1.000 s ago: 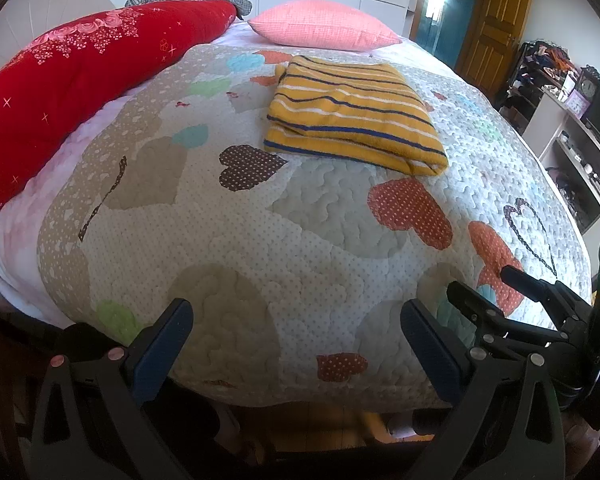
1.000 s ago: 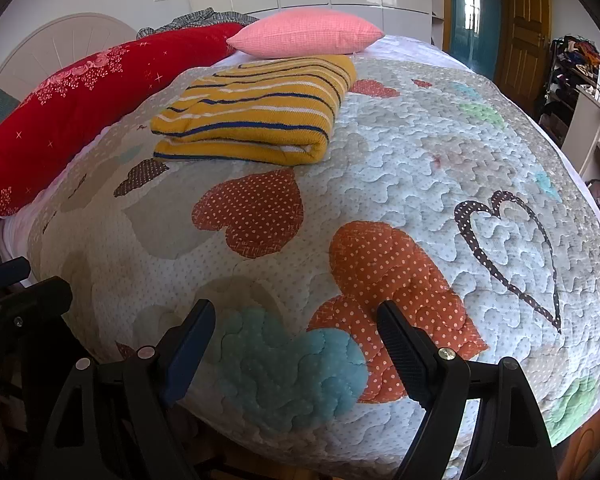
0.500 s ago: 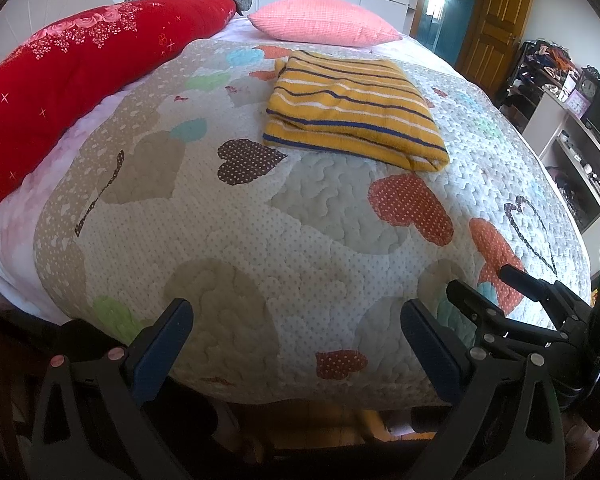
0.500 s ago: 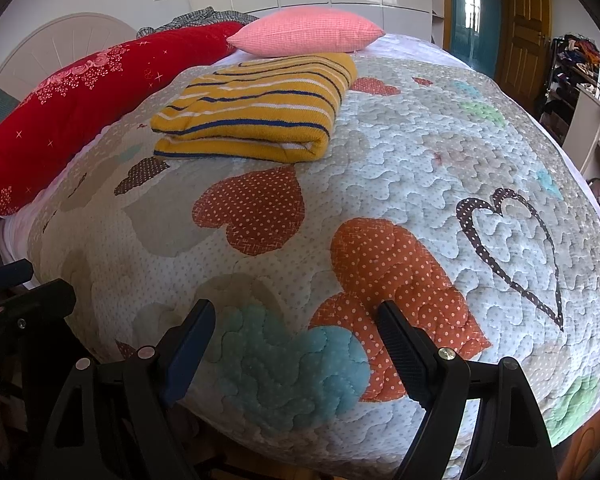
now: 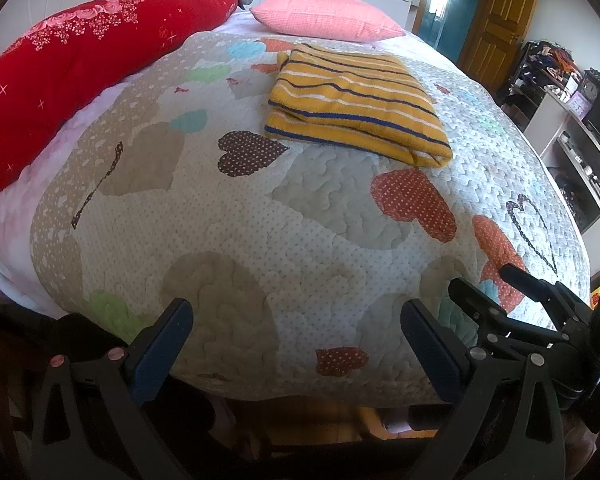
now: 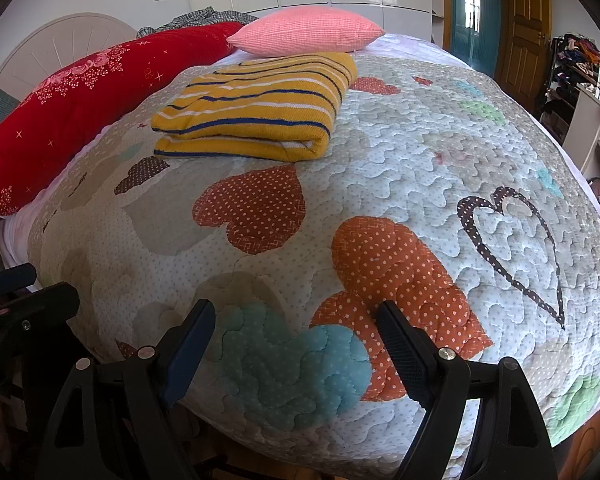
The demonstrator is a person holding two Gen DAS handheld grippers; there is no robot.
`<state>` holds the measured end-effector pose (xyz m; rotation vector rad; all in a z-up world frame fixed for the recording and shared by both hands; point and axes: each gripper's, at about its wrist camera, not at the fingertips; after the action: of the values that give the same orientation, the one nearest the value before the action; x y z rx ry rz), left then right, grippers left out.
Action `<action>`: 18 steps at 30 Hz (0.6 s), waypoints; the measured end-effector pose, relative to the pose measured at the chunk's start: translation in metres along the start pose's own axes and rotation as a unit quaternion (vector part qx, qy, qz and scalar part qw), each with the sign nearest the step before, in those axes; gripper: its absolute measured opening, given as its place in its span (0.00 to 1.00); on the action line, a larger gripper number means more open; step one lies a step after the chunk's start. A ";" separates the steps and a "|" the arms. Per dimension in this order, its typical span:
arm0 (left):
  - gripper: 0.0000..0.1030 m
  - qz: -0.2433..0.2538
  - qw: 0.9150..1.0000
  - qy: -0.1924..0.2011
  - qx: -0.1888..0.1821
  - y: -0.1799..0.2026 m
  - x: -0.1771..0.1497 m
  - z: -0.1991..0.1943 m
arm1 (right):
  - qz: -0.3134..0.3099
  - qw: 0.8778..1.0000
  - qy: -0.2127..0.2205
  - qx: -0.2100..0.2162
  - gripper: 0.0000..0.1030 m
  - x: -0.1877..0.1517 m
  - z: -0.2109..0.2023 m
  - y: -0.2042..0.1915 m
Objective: Fold small clothes
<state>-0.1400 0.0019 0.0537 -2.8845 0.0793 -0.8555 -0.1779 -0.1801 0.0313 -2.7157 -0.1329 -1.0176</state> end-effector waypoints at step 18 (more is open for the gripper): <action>1.00 0.000 1.000 -0.002 -0.001 0.000 -0.001 0.001 | -0.002 1.000 0.020 0.017 0.84 0.000 -0.007 -0.003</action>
<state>-0.1403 0.0025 0.0523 -2.8871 0.0803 -0.8492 -0.1831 -0.1791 0.0366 -2.6639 -0.1471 -1.0613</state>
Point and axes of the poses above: each gripper's, at about its wrist camera, not at the fingertips, and z roughly the way its jaws point, y to its right, x to its top, and after that the axes turned 15 degrees about x, right-handed
